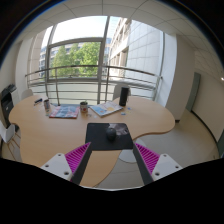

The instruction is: Arrange mouse

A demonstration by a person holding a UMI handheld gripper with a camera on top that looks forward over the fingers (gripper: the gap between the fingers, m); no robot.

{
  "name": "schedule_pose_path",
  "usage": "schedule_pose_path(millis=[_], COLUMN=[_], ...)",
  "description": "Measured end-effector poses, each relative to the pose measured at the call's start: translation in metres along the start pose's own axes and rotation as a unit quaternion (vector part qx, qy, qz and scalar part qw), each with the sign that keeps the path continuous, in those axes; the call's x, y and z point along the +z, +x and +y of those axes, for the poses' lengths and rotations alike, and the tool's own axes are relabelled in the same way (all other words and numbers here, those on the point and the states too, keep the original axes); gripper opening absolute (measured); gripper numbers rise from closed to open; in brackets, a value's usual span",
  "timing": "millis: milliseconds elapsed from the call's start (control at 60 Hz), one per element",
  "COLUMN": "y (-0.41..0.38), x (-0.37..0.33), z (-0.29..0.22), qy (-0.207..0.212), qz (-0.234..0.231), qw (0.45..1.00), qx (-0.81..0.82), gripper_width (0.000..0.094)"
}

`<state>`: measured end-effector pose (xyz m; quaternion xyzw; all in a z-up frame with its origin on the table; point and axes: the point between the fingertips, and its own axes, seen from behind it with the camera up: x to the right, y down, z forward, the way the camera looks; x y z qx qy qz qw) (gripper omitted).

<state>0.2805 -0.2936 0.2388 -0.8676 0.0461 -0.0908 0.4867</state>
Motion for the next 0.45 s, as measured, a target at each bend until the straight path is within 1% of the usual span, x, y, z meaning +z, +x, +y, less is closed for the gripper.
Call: schedule_pose_path(millis=[100,217,333,450], y=[-0.001,0.0,0.008,0.01], x=[-0.018,-0.03,-0.03,-0.027], z=[0.004,0.008,0.006,0.011], qy=[0.008,0.003,0.008,0.001], qz=[0.001,-0.007,-0.001,-0.005], qw=[1.0,1.0,1.0,1.0], qx=[-0.012,-0.006,-0.012,-0.007], gripper_width=[0.0847,0.0846,0.0845,0.0846])
